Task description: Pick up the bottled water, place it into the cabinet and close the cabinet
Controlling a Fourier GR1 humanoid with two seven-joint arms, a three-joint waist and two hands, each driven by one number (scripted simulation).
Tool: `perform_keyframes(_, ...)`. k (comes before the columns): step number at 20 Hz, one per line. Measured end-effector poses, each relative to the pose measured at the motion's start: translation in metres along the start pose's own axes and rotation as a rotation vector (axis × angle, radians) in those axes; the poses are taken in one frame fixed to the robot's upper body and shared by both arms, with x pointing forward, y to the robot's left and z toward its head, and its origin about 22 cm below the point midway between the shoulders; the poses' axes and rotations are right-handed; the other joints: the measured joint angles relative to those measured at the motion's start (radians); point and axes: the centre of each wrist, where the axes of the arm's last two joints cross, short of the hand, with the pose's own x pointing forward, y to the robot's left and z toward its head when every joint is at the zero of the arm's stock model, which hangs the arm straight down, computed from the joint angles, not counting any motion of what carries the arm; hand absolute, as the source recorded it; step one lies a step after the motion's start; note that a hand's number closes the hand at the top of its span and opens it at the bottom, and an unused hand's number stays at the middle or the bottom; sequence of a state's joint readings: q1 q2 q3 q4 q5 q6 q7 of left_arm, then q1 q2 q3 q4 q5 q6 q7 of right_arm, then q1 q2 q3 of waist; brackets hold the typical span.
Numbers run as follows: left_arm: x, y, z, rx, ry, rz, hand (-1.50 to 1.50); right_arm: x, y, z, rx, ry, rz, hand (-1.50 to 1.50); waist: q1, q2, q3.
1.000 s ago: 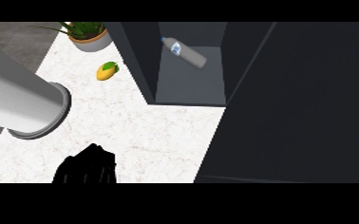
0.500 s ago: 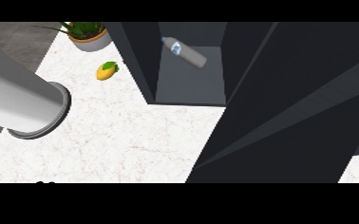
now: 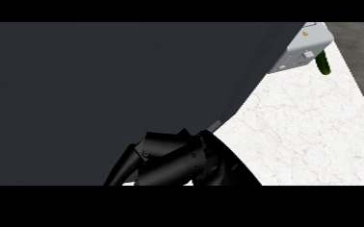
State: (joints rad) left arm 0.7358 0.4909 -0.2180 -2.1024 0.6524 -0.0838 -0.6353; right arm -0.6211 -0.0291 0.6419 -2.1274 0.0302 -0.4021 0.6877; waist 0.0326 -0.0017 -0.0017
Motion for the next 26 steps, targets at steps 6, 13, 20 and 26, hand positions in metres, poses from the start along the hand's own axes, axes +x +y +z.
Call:
perform_keyframes(6, 0.014, 0.018, 0.006, 0.013, -0.008, -0.006, 1.5, -0.013, -0.022, -0.048, -0.024, 0.021, 0.013, 1.5, -0.005, 0.003, 0.001)
perform_keyframes(13, 0.024, 0.034, 0.011, 0.015, -0.013, -0.006, 1.5, -0.037, -0.053, -0.099, -0.048, 0.064, 0.034, 1.5, -0.005, 0.004, 0.002)
perform_keyframes(20, 0.029, 0.042, 0.013, 0.011, -0.002, -0.002, 1.5, -0.061, -0.075, -0.129, -0.034, 0.093, 0.038, 1.5, -0.007, -0.01, 0.002)
perform_keyframes(26, 0.035, 0.044, 0.004, -0.008, -0.008, -0.007, 1.5, -0.075, -0.072, -0.143, 0.009, 0.079, 0.049, 1.5, 0.005, -0.028, 0.001)
